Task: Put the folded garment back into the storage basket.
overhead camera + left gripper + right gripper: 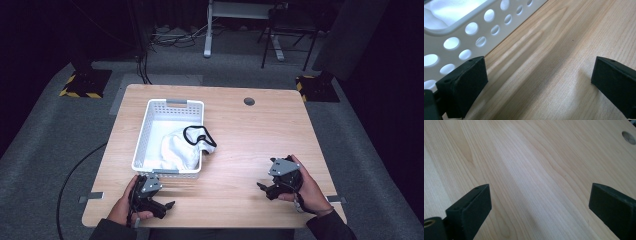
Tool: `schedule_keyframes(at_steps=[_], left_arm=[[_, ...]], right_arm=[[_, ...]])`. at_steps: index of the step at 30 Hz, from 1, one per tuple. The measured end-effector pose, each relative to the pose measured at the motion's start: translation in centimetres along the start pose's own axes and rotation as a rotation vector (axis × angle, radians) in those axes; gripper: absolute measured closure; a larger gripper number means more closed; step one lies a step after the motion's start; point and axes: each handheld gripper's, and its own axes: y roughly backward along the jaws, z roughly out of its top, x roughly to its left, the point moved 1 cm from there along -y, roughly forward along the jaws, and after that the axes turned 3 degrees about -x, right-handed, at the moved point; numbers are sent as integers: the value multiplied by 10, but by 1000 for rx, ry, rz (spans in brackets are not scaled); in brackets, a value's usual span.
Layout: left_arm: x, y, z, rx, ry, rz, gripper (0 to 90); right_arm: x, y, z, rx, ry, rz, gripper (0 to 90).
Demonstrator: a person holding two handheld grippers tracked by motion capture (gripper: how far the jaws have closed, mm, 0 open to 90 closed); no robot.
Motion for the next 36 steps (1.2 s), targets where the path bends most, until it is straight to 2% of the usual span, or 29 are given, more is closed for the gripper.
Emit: schedule_keyframes(at_steps=[9, 21, 36], left_arm=[[0, 0, 0, 0, 0, 0, 4], [0, 0, 0, 0, 0, 0, 5], [0, 0, 0, 0, 0, 0, 5]], right_arm=[[-1, 3, -25, 29, -39, -9, 45], [-4, 12, -51, -2, -135, 9, 45], [-2, 21, -79, -1, -233, 35, 39]])
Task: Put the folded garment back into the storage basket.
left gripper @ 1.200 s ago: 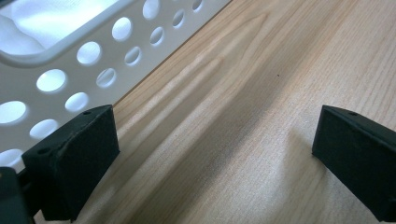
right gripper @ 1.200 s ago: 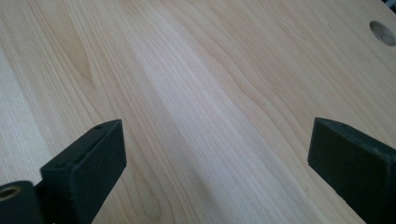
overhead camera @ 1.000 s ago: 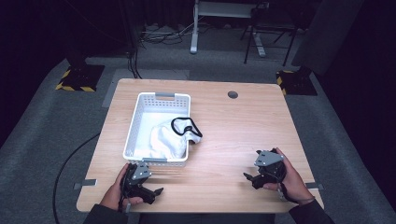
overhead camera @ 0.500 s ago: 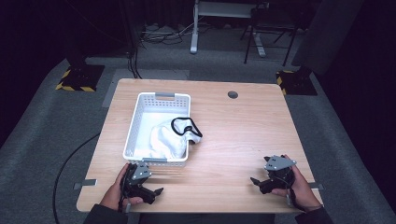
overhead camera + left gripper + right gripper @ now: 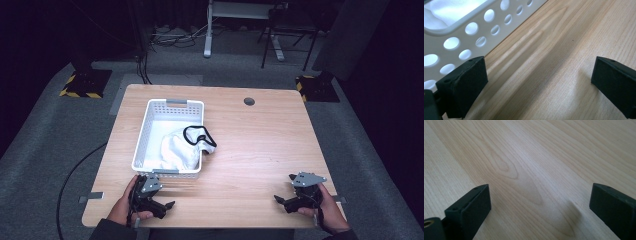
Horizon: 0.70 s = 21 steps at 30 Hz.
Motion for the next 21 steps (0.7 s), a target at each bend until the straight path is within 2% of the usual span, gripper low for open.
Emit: schedule_keyframes(at_steps=[11, 21], left_arm=[[0, 0, 0, 0, 0, 0, 4], [0, 0, 0, 1, 2, -2, 3]], right_arm=[[-4, 2, -13, -25, -93, 40, 18], [-7, 4, -16, -19, -104, 32, 4]])
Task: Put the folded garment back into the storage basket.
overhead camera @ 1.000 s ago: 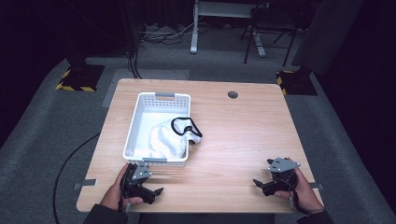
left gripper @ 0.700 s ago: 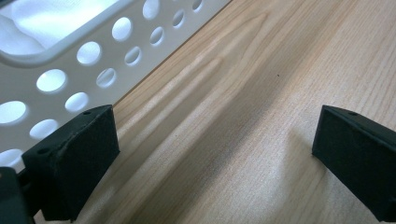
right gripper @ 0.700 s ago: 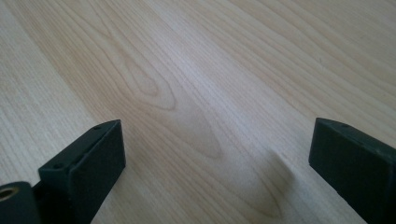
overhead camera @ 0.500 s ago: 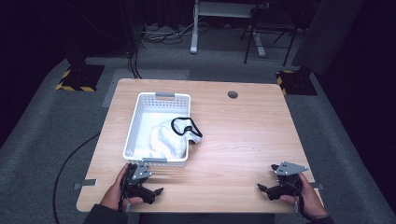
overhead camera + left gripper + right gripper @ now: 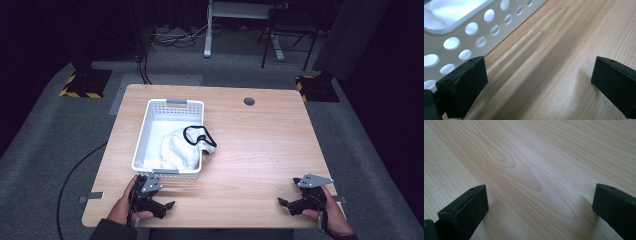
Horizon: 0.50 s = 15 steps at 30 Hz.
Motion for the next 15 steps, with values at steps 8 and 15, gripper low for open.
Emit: schedule_keyframes(at_steps=[8, 15], left_arm=[[0, 0, 0, 0, -3, 0, 2], [0, 0, 0, 0, -1, 0, 2]], right_arm=[[-1, 0, 0, -1, 0, -1, 4], [0, 0, 0, 0, -11, -13, 4]])
